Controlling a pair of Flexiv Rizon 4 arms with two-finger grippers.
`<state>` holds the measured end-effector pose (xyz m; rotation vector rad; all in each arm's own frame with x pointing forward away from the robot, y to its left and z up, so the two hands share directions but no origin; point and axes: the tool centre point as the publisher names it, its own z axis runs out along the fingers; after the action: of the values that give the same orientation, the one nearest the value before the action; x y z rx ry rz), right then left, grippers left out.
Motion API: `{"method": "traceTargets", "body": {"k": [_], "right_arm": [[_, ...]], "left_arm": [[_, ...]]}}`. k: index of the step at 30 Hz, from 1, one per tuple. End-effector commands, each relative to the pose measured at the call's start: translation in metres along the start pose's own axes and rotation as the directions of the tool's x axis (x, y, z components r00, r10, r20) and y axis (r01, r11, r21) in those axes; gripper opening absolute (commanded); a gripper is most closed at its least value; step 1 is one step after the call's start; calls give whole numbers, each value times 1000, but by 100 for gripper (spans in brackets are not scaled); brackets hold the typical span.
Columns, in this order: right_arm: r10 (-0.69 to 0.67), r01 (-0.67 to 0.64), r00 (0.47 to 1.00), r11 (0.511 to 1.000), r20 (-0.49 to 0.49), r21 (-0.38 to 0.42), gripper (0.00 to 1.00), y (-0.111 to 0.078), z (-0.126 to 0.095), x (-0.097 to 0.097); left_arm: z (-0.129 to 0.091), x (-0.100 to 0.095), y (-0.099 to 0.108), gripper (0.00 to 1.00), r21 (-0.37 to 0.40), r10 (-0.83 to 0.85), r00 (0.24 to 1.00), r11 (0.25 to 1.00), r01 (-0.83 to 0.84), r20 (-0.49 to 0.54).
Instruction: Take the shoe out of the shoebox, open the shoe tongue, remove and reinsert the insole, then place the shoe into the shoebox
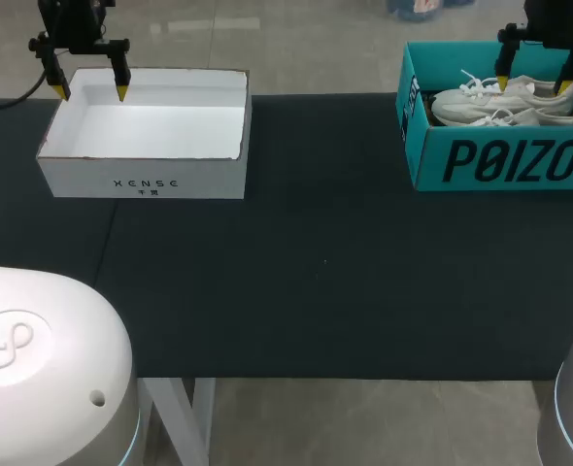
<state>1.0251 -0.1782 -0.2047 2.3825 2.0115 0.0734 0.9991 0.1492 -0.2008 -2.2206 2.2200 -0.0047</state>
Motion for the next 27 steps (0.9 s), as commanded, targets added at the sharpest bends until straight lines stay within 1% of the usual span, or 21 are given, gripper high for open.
{"method": "traceTargets", "body": {"k": [1,3,4,6,21,23,24,26,27], "right_arm": [[49,-49,999,997,-4,-55,100,15,9,-18],[72,-70,997,995,23,-70,100,22,12,-27],[65,-61,996,995,55,-82,100,26,14,-30],[30,-18,983,998,183,-67,100,31,24,-36],[30,-18,983,998,183,-67,100,31,24,-36],[25,-12,980,998,197,-67,100,31,32,-43],[9,1,983,999,182,-51,100,35,37,-48],[0,17,978,997,208,-81,100,39,42,-55],[-38,57,979,994,199,-94,100,42,44,-60]], "left_arm": [[0,0,0,100,-1,0,1000,1000,0,0],[0,0,0,100,-1,0,1000,1000,0,0],[0,0,0,100,-1,0,1000,1000,0,0],[0,0,0,100,-1,0,1000,1000,0,0],[0,0,0,100,-1,0,1000,1000,0,0],[0,0,0,100,-1,0,1000,1000,0,0],[0,0,0,100,-1,0,1000,1000,0,0],[0,0,0,100,-1,0,1000,1000,0,0],[0,0,0,100,-1,0,1000,1000,0,0]]}}
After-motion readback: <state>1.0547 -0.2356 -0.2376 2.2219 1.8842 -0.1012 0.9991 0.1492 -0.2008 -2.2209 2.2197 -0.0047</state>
